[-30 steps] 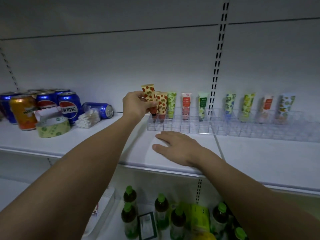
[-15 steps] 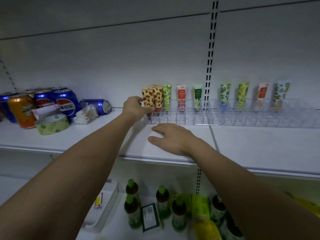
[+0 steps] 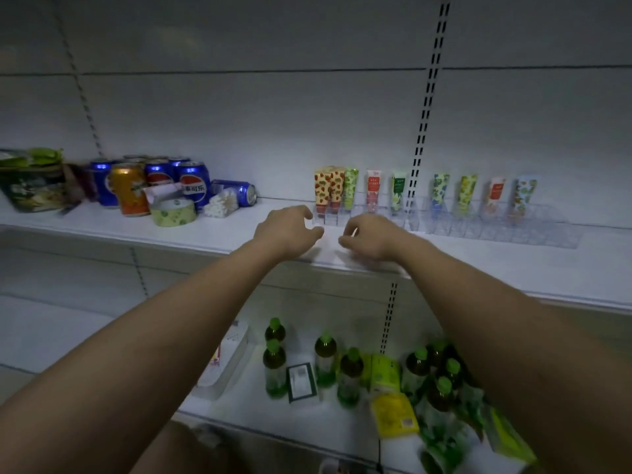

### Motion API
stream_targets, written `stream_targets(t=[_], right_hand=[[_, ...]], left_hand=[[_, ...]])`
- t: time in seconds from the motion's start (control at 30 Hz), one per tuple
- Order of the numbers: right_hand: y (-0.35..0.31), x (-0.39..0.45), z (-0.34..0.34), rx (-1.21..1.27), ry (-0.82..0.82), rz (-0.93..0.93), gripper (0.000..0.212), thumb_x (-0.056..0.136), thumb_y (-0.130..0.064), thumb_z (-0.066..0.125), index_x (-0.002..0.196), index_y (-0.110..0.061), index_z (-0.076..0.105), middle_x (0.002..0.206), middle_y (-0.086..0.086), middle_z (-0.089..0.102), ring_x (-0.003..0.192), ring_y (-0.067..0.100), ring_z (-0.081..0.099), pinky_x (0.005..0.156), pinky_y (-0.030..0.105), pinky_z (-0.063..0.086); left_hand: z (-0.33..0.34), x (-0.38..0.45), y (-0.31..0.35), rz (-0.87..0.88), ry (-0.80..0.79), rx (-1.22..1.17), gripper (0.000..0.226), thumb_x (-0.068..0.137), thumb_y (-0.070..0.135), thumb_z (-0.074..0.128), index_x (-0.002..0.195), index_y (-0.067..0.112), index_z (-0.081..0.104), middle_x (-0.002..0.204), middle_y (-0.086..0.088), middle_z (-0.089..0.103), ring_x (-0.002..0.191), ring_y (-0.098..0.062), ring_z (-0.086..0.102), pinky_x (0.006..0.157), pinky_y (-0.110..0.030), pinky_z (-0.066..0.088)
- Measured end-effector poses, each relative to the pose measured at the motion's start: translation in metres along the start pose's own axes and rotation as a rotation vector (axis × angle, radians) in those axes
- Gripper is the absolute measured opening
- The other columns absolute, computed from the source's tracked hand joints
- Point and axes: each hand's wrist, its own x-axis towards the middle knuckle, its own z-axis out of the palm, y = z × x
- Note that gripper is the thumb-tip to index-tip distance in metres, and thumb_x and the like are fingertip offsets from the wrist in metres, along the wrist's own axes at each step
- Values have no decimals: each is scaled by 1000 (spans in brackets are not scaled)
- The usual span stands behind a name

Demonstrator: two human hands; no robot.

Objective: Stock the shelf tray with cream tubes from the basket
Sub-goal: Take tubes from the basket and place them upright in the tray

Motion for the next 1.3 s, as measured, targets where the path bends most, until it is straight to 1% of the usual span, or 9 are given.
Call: stream_targets(t=[0.3,0.47,0.67,0.73,0.83,1.0,1.13,1.23,1.3], right_hand=[[-9,-101,26,155,-177,104,24,94,-31,56,92,-10,66,80,5,71,65,20,69,52,26,51],[6,-128,113,173,-365,155,23,95,-26,52,93,-5,63,83,11,69,60,24,63,50,25,49],[58,-150,225,259,-581,305,34,98,-26,50,106,4,63,97,18,70,62,26,63,54,28,48],[80,-155,256,289,-616,351,38,98,-24,50,95,12,63,97,29,67,70,37,65,56,33,48],[110,-164,297,283,-643,413,27,97,-17,49,76,-1,52,80,29,54,70,37,57,58,32,39],[157,-181,365,280,-658,528,33,94,-8,47,62,-7,44,57,12,37,54,25,43,60,30,36],[181,-189,414,280,-741,479,26,94,-2,47,69,-6,53,68,15,41,63,24,42,61,34,38],[194,-187,448,300,-732,465,29,94,-1,47,69,-14,38,65,6,30,56,18,28,59,27,30],[197,-182,467,294,-691,464,18,94,-4,46,78,-13,44,68,3,34,56,17,31,58,26,30]], left_hand=[[34,-123,-2,-11,-150,-129,25,88,32,64,106,15,70,109,-8,69,103,-25,63,83,-24,43],[111,-169,-42,-149,-378,-148,21,90,25,62,104,10,70,107,-11,69,94,-23,60,80,-27,44],[215,-203,-73,-298,-596,-183,26,88,25,66,107,8,73,121,-11,65,113,-26,58,89,-26,43],[247,-208,-78,-343,-665,-208,26,88,23,66,105,4,73,116,-14,67,108,-29,61,89,-30,49],[290,-217,-80,-386,-788,-244,27,89,19,65,104,-2,72,107,-20,68,100,-33,65,88,-40,54],[361,-241,-83,-391,-979,-191,30,93,22,58,111,0,68,113,-19,66,104,-31,63,94,-39,51],[415,-259,-89,-418,-1067,-133,31,94,18,54,117,1,64,115,-21,64,103,-32,62,78,-34,47],[449,-274,-90,-351,-1098,-88,52,91,10,53,140,-1,41,97,-24,62,72,-27,55,60,-35,42],[472,-288,-94,-309,-1042,-116,66,92,16,55,151,13,26,85,-8,52,71,-19,46,57,-28,35]])
